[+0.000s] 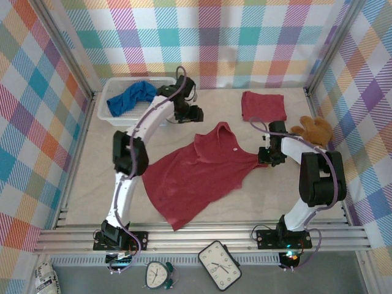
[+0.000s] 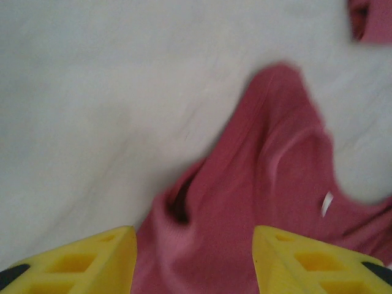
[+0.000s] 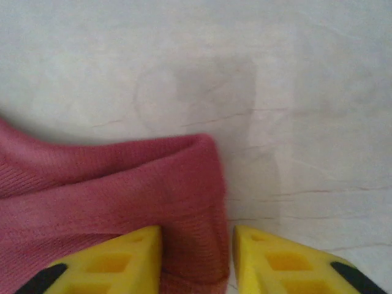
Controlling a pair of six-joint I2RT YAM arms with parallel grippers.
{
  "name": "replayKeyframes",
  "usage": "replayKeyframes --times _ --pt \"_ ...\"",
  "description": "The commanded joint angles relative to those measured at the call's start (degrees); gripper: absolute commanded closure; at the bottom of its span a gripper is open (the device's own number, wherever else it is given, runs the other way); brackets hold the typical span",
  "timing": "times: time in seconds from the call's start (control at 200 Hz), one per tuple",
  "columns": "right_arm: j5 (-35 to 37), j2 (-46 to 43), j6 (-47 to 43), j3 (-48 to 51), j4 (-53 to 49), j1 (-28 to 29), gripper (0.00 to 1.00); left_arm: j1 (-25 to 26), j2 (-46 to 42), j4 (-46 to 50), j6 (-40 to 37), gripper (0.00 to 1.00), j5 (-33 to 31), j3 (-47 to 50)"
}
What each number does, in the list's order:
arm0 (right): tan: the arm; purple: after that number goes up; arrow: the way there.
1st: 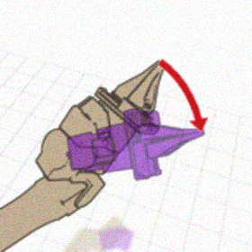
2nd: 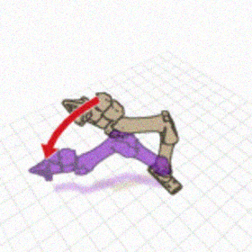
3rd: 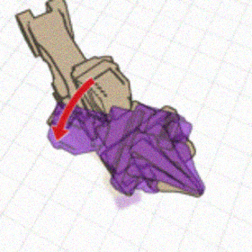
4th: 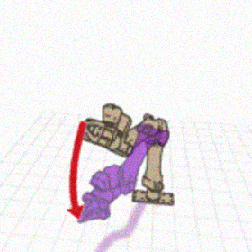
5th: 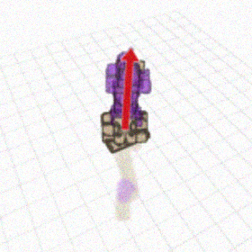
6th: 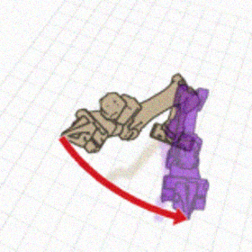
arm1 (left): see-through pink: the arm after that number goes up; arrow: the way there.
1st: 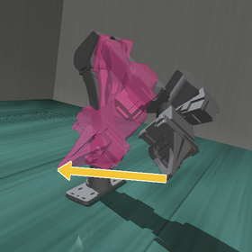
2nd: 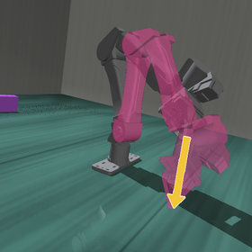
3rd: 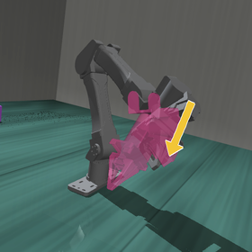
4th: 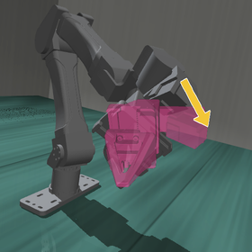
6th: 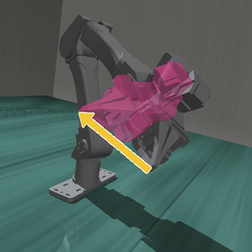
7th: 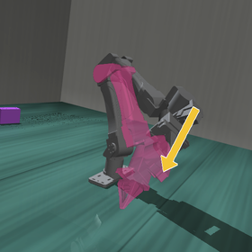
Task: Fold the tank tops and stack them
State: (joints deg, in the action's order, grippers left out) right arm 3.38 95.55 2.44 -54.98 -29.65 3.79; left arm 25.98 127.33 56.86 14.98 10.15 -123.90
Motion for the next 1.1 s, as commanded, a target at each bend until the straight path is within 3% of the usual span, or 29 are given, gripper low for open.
replayKeyframes --times 0.0,0.24,0.33,0.425,0.57,0.695,0.95,1.095 --pt "-2.62 -3.15 -0.64 -2.91 -1.10 0.20 0.56 -2.14 -14.58 -3.38 -0.85 0.47 -4.28 17.07" --pt "-13.64 -11.71 -0.69 -1.79 -0.32 5.96 0.44 -6.82 -27.37 -6.35 -0.83 0.47 -8.43 43.68" --pt "-15.77 -14.95 -0.02 0.50 2.06 10.57 0.41 -9.89 -29.92 -7.17 -1.50 0.47 -10.06 49.78" --pt "-16.09 -17.74 1.61 2.86 5.66 17.69 0.40 -13.81 -31.02 -9.00 -2.12 0.49 -7.69 54.36" --pt "-15.52 -18.72 5.06 6.15 13.02 29.95 0.38 -16.48 -29.94 -9.31 -3.78 0.52 -8.57 56.57" --pt "-15.63 -13.29 8.12 5.95 16.77 35.64 0.37 -17.36 -26.67 -9.70 -3.38 0.58 -7.52 55.68" --pt "-12.56 -2.02 9.04 4.13 18.00 36.95 0.38 -17.36 -23.12 -8.97 -2.81 0.71 -8.82 56.43" --pt "-6.84 3.75 6.87 0.05 13.33 36.61 0.39 -17.34 -22.45 -8.35 -2.51 0.85 -8.73 56.72"
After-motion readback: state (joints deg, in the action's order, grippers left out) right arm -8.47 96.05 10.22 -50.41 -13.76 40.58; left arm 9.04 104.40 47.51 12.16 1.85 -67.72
